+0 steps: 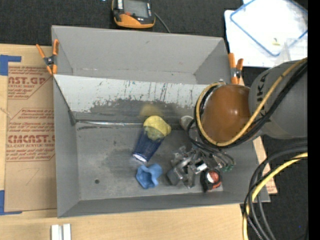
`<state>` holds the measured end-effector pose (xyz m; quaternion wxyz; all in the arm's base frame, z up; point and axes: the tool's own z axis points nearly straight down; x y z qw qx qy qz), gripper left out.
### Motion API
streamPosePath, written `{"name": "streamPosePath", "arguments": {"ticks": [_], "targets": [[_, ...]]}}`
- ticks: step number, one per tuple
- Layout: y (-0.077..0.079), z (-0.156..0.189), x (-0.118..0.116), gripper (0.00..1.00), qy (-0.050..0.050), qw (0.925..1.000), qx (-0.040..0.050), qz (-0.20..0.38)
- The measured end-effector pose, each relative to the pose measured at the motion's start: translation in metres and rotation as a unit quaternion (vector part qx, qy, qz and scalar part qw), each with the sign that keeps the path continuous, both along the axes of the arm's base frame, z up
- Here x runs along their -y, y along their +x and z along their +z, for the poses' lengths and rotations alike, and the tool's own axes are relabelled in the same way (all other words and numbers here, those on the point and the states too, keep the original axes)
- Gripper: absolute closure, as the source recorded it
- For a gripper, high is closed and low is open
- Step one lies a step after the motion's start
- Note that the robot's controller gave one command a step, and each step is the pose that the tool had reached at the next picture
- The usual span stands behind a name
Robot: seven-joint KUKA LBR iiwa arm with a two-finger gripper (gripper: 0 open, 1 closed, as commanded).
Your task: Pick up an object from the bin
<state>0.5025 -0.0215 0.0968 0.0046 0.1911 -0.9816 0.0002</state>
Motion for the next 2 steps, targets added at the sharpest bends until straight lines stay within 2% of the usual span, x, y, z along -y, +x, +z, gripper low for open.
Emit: {"name": "streamPosePath", "arguments": {"ticks": [1, 2], "targets": [[-0.004, 0.017, 0.014, 1.0, 0.001, 1.0, 0.0013, -0.005], [-0.01, 0.117, 0.017, 1.0, 0.002, 1.0, -0.0044, 0.006]]}}
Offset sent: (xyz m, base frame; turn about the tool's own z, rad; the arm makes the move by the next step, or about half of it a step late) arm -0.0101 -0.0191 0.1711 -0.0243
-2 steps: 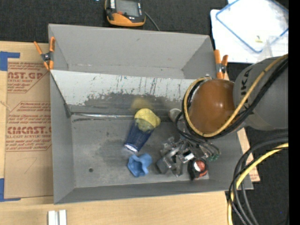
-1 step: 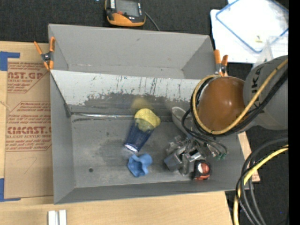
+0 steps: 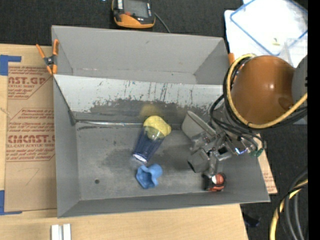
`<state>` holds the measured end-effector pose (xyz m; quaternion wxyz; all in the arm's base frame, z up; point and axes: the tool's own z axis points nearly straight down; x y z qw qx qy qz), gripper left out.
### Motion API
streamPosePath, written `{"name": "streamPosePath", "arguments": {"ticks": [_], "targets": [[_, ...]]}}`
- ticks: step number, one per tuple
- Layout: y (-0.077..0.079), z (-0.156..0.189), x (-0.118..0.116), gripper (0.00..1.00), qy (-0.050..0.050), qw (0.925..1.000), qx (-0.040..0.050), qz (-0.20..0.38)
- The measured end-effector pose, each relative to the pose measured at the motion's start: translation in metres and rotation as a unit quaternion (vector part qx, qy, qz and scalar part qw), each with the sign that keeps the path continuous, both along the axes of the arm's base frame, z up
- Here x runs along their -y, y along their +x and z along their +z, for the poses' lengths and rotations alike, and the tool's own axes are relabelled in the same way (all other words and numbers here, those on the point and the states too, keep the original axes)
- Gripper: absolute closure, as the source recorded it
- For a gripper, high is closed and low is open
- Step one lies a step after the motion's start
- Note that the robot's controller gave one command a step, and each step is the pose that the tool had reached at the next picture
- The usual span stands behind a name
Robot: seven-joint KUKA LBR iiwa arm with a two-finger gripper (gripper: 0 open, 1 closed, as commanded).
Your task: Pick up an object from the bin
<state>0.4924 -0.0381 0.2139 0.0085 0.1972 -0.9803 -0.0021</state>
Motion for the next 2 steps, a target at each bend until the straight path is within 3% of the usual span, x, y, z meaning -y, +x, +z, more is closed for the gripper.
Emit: {"name": "streamPosePath", "arguments": {"ticks": [1, 2], "targets": [[0.0, -0.059, 0.005, 1.0, 0.0, 1.0, 0.0016, -0.005], [0.002, -0.005, 0.009, 1.0, 0.0, 1.0, 0.0008, 0.004]]}}
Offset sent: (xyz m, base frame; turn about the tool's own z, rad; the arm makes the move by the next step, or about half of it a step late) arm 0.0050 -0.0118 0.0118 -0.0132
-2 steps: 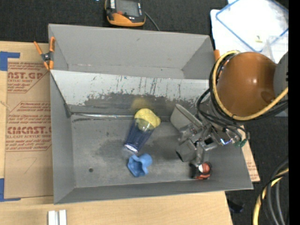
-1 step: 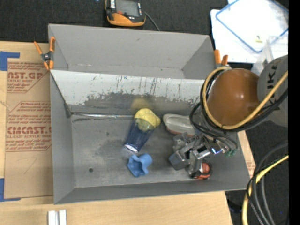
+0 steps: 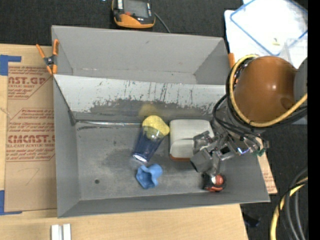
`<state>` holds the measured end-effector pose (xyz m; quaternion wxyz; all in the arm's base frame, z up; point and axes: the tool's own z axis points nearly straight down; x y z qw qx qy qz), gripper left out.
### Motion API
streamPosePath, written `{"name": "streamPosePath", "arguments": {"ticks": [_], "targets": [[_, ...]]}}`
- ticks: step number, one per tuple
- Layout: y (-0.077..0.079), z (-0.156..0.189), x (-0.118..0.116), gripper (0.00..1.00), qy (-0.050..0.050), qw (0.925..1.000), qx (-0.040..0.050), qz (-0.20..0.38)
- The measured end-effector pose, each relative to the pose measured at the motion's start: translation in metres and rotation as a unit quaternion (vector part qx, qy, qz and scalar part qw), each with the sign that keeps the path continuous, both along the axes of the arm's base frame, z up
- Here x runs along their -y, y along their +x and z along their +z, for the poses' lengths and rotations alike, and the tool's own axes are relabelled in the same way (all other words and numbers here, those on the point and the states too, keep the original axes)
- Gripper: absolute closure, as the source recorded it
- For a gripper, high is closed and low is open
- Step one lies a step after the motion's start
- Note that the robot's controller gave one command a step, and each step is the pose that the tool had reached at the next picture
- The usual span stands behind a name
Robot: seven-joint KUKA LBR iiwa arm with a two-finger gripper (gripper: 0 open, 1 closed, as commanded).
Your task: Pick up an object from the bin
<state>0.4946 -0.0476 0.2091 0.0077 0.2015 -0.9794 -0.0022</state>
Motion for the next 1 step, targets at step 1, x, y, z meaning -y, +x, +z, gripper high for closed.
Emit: {"name": "streamPosePath", "arguments": {"ticks": [1], "targets": [[-0.0001, 0.0232, -0.0011, 1.0, 0.0, 1.0, 0.0044, 0.0]]}}
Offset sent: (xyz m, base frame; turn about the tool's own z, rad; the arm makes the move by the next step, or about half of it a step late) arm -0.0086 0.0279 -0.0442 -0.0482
